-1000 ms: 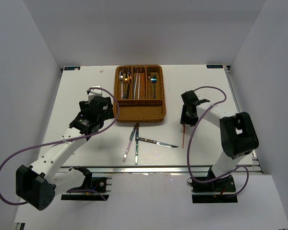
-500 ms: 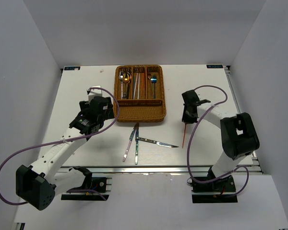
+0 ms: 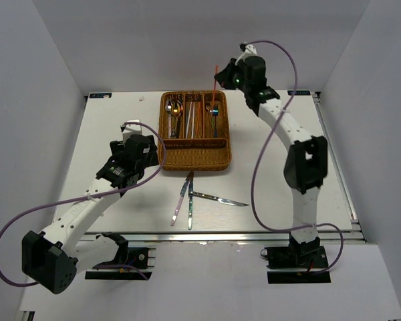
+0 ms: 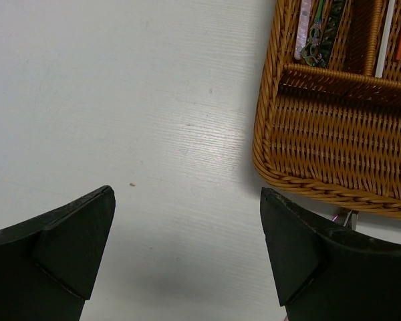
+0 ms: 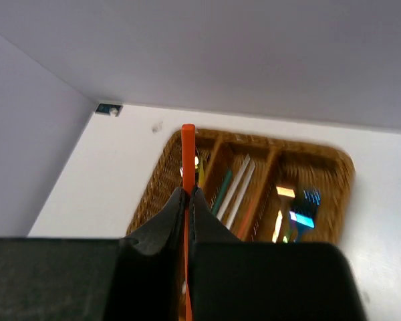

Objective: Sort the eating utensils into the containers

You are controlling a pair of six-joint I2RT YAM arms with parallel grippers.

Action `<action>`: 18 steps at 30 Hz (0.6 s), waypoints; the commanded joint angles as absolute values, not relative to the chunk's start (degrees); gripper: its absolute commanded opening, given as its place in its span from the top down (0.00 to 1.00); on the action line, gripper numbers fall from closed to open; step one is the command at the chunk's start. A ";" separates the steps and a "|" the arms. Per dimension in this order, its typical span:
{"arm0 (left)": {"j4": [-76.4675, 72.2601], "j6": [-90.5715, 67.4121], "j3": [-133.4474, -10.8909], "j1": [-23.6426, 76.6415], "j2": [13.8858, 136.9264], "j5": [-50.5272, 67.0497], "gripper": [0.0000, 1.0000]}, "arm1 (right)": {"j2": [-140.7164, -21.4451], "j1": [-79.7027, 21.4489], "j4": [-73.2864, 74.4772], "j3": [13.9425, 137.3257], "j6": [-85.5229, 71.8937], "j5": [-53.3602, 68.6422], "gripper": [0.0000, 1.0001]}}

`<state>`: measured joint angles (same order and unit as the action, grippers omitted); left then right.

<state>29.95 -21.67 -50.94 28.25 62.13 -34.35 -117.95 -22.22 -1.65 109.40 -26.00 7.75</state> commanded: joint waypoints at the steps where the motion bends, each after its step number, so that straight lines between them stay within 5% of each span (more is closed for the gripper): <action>1: 29.62 -21.18 -50.98 28.30 61.61 -36.03 0.02 | -129.32 -23.90 -3.72 121.42 -24.45 8.82 1.00; 4: 29.27 -20.92 -50.54 28.21 60.91 -35.77 0.02 | -135.59 -24.78 -5.51 130.86 -23.38 8.79 1.00; 14: 29.27 -20.48 -51.15 27.16 61.26 -32.96 0.02 | -137.37 -29.44 -8.88 124.46 -18.19 2.73 1.00; 18: 29.27 -20.48 -50.98 27.07 60.73 -32.78 0.02 | -136.85 -30.67 -7.30 122.96 -18.98 0.89 0.65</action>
<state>29.93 -20.84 -50.94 27.46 62.15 -33.52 -139.61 -30.09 -4.93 123.83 -20.21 3.92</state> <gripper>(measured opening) 0.982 0.306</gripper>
